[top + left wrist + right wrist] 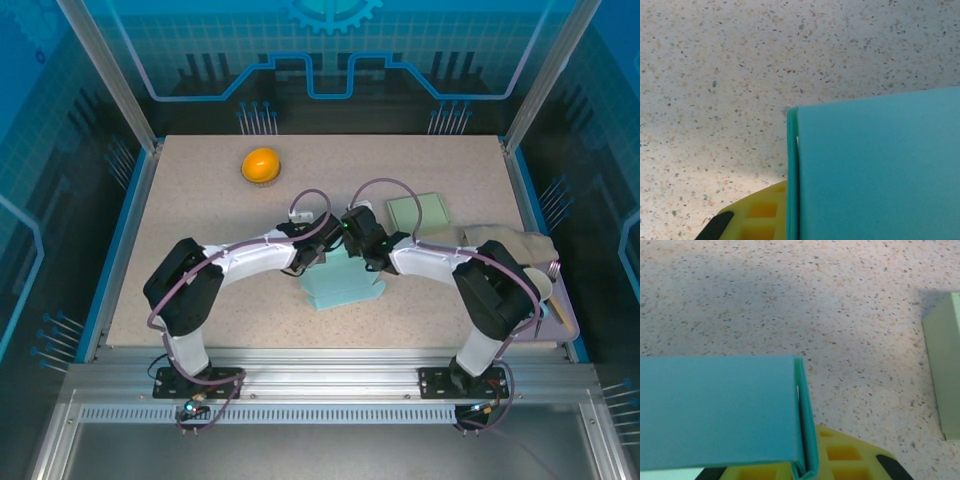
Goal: Fold the paper box
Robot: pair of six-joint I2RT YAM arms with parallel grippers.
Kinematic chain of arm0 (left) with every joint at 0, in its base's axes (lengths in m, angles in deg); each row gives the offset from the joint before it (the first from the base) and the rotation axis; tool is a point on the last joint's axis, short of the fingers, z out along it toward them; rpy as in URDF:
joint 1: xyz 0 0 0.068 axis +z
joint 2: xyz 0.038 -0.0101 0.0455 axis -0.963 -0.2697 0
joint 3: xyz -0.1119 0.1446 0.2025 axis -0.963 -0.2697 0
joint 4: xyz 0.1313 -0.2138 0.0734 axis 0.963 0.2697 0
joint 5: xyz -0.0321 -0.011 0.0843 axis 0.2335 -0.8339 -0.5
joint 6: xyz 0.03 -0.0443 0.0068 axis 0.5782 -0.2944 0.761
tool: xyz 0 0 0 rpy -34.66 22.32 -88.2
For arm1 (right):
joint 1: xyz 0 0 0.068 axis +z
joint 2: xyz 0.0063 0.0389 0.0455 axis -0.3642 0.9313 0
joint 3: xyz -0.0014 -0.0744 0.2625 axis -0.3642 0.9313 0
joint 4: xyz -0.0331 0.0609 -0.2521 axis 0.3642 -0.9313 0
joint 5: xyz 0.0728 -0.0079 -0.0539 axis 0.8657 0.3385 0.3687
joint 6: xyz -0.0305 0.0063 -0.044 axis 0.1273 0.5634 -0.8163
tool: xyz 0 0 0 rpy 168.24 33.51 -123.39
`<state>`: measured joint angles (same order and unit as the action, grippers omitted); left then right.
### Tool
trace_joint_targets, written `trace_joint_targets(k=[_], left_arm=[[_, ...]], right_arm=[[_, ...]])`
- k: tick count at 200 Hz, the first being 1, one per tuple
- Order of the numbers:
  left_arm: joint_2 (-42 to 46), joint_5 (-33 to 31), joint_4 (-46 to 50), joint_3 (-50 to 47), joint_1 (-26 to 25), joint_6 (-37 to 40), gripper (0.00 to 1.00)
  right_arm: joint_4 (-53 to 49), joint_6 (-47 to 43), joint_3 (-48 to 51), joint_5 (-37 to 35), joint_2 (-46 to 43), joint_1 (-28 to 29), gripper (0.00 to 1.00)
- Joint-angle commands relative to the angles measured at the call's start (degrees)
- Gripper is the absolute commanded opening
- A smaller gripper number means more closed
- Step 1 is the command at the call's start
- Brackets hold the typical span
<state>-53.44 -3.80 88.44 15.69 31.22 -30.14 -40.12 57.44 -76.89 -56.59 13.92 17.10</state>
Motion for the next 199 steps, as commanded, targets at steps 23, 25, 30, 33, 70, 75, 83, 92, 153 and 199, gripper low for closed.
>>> trace_joint_targets(k=[23, 25, 30, 33, 70, 75, 83, 92, 153, 199], left_arm=[[-1.3, -2.8, 8.5, -0.3, 0.3, 0.8, 0.00], [-1.3, -2.8, 8.5, -0.3, 0.3, 0.8, 0.00], [-1.3, -2.9, 8.4, -0.2, 0.3, 0.8, 0.00], [-1.3, -2.8, 8.4, -0.3, 0.3, 0.8, 0.00], [-0.9, -3.1, 7.4, -0.5, 0.3, 1.3, 0.00], [-0.8, -3.4, 7.3, -0.6, 0.3, 1.5, 0.00], [-0.7, -3.6, 7.0, -0.8, 0.4, 1.7, 0.00], [-0.4, -3.9, 6.3, -1.0, 0.4, 2.4, 0.00], [8.6, -3.9, -14.3, -12.4, 0.2, 13.7, 0.00], [14.7, -4.3, -39.5, -25.1, -0.1, 25.7, 0.00]], right_arm=[[-0.4, 0.9, 3.0, -7.8, -1.5, -0.7, 0.22], [0.5, 0.5, 3.3, -6.6, -1.8, -0.7, 0.24], [2.2, -0.4, 3.8, -3.5, -2.6, -0.8, 0.30], [3.0, -0.8, 4.2, -1.5, -2.9, -0.8, 0.32], [2.3, -0.3, 6.5, 13.5, -10.7, -0.9, 0.51], [1.9, -0.1, 6.9, 15.0, -12.3, -0.9, 0.52], [0.6, 0.1, 7.2, 17.2, -14.8, -1.0, 0.53], [-1.5, 0.1, 7.1, 19.1, -17.6, -1.0, 0.55], [-16.5, 0.4, -0.3, 24.0, -23.0, -7.2, 0.58], [-13.8, 0.3, -1.0, 27.0, -18.9, -7.5, 0.55]])
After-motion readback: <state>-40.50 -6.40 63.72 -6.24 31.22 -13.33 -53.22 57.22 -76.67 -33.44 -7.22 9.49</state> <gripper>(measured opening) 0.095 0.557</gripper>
